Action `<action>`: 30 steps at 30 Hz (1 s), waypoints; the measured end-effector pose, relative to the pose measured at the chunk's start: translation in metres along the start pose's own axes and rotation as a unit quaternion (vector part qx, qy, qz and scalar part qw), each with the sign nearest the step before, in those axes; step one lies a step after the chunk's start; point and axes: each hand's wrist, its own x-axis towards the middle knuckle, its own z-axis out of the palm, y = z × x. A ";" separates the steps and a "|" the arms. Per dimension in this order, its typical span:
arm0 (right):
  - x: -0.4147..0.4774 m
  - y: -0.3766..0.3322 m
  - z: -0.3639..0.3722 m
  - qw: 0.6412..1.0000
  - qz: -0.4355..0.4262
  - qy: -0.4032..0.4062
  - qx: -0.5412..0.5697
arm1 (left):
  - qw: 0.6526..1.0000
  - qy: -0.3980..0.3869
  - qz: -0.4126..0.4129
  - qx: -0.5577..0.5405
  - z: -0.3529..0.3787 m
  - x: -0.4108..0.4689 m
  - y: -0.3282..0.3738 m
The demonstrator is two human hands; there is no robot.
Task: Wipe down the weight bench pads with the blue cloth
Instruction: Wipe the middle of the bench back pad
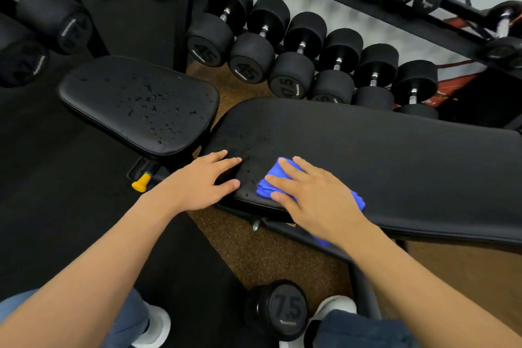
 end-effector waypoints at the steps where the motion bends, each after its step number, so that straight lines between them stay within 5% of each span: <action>1: -0.009 0.009 -0.005 1.000 0.001 -0.003 0.007 | 1.000 -0.004 0.002 -0.001 -0.001 0.001 -0.002; 8: 0.055 0.025 -0.003 0.991 0.126 -0.006 -0.046 | 1.000 0.002 0.013 -0.012 0.003 -0.005 -0.004; 14: 0.000 0.007 -0.004 0.999 -0.051 0.007 0.001 | 1.000 -0.019 0.001 -0.001 -0.013 -0.006 -0.023; 20: 0.032 0.063 -0.010 0.983 0.180 -0.016 -0.028 | 1.000 -0.001 0.003 0.009 -0.004 -0.005 -0.018; 23: 0.065 0.022 -0.001 0.990 0.137 0.004 -0.035 | 1.000 0.006 -0.001 0.009 -0.005 -0.005 -0.018; 27: 0.049 -0.028 0.008 0.999 -0.025 -0.028 -0.016 | 1.000 0.006 0.002 -0.008 -0.009 -0.006 -0.018; 30: 0.025 -0.002 -0.005 1.000 -0.009 -0.024 0.009 | 1.000 0.006 0.000 -0.018 -0.006 -0.009 -0.019</action>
